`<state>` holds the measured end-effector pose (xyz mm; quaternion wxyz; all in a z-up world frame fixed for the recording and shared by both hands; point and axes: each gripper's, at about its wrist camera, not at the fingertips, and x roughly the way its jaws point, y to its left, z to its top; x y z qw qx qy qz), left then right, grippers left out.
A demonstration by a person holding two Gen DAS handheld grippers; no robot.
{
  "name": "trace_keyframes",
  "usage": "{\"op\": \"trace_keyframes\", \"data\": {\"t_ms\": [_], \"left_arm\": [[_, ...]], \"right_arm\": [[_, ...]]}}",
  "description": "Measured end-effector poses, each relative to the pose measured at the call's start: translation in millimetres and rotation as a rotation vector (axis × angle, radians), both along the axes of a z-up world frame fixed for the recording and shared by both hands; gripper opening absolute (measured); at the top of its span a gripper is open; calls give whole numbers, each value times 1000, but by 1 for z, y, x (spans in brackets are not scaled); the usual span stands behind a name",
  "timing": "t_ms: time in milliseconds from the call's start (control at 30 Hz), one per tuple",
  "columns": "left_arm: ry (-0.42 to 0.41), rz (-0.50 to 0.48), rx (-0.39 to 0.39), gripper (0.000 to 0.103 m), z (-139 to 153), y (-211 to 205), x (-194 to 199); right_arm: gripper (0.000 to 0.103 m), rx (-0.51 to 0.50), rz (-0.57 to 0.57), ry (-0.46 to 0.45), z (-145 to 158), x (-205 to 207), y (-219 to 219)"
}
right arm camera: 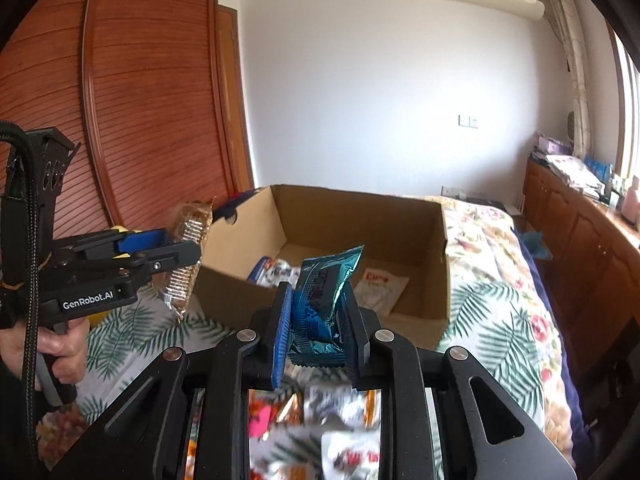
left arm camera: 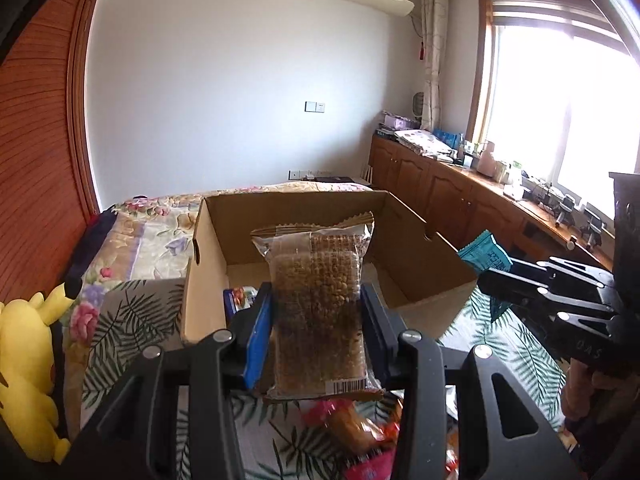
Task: Organize snacks
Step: 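Carry both snacks over the box and open both grippers to drop them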
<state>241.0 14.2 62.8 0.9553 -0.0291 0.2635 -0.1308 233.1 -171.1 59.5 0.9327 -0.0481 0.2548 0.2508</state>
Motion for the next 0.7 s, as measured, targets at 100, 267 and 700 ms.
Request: {"op": "trace_keyframes", "data": {"t_ms": [100,267,700], "left_arm": [[-2,7,0,41,-1,4,17],[10,15,8,41,-8,4,50],[38,3,29,41,-24,-4,87]], "right_arm": [[21,-1,5,2,-2,17,4],[21,-8,13,8,-9,46,14],[21,-10,32,41,-33,85,26]]}}
